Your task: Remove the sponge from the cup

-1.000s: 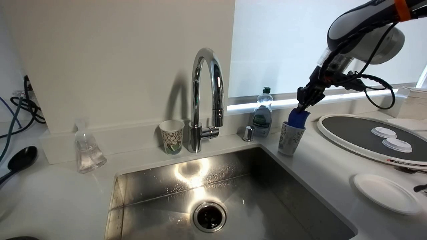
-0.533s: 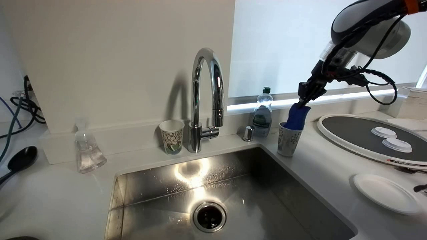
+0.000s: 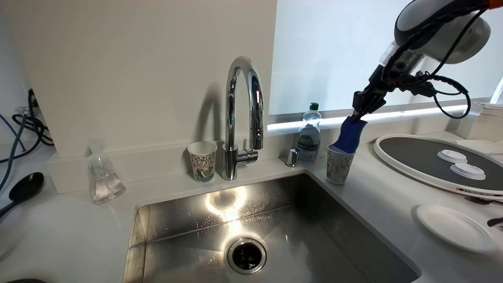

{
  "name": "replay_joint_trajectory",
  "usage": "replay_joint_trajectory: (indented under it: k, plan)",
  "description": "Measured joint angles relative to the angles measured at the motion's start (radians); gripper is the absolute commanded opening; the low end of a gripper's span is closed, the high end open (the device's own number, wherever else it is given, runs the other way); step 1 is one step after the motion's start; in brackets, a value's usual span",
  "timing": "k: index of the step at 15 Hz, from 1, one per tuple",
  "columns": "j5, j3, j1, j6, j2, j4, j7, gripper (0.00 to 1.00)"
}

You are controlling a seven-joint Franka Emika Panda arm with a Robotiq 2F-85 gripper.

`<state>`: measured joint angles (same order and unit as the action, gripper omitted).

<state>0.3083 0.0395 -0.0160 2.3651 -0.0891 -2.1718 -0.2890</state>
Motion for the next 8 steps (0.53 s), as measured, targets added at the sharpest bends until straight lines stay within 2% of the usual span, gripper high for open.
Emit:
replay_joint_trajectory:
  k: [8]
  plan:
    - [0.000,0.002,0.000,0.000,-0.020,0.005,-0.010,0.02]
